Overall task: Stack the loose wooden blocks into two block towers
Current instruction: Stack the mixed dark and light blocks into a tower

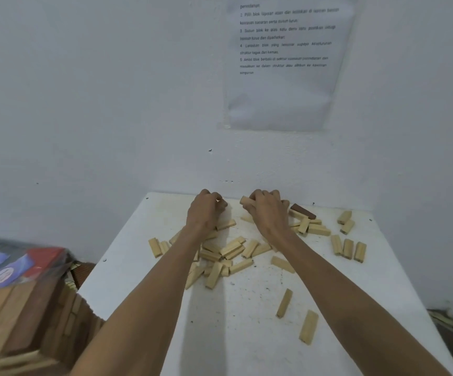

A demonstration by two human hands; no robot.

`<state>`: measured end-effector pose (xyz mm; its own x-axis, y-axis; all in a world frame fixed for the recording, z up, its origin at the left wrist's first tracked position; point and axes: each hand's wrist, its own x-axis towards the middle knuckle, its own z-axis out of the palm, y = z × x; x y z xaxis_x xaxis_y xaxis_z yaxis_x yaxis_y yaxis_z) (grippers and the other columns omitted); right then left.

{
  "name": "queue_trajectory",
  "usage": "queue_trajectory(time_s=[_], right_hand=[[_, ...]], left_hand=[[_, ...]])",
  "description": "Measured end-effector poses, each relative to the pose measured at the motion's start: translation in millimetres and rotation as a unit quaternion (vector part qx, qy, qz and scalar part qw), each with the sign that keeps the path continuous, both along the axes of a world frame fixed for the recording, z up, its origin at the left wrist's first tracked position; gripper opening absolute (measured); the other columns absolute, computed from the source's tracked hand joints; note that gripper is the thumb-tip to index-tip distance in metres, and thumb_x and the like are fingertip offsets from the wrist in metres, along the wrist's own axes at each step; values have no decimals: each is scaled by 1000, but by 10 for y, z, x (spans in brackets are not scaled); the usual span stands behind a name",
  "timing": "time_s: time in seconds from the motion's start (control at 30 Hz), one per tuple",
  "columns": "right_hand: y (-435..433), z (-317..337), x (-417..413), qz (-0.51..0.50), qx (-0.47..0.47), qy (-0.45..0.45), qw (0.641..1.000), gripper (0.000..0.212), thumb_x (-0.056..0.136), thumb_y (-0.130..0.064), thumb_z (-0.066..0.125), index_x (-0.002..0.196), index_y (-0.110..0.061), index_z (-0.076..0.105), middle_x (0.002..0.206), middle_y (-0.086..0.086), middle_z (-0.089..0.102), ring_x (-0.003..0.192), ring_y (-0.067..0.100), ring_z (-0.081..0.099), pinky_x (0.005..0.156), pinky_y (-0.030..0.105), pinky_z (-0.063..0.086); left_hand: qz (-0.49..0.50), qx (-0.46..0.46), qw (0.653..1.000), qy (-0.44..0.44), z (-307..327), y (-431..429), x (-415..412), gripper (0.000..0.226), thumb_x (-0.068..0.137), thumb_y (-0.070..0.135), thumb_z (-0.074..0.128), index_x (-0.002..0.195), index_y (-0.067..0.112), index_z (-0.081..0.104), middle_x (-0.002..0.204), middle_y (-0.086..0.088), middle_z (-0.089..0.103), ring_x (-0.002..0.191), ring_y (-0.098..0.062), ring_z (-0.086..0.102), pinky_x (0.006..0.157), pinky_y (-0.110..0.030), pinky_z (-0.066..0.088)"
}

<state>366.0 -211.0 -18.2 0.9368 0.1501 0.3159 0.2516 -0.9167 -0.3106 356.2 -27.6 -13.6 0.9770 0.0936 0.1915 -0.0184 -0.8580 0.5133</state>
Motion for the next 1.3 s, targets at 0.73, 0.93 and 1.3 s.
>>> queue_trajectory(time_s=[0.73, 0.93, 1.3], right_hand=[[-1134, 271, 113, -83, 71, 239, 965, 39, 95, -38, 66, 73, -8, 54, 69, 6, 52, 71, 24, 54, 52, 29, 35], [-1106, 346, 53, -90, 36, 315, 944, 31, 91, -33, 73, 99, -5, 63, 92, 9, 58, 83, 24, 54, 54, 29, 36], [-1099, 240, 17, -99, 48, 266, 958, 36, 97, -40, 61, 84, -7, 53, 67, 3, 49, 81, 26, 54, 63, 31, 36]], left_hand=[[-131, 36, 991, 3, 55, -972, -172, 29, 105, 29, 55, 117, 9, 72, 116, -9, 58, 100, -28, 61, 86, -38, 52], [-130, 31, 991, 9, 24, -1015, -233, 29, 105, 27, 55, 120, 9, 71, 118, -9, 59, 102, -29, 61, 88, -39, 52], [-127, 24, 992, 9, 9, -1079, -260, 31, 105, 31, 55, 122, 10, 70, 120, -9, 59, 105, -28, 62, 91, -42, 54]])
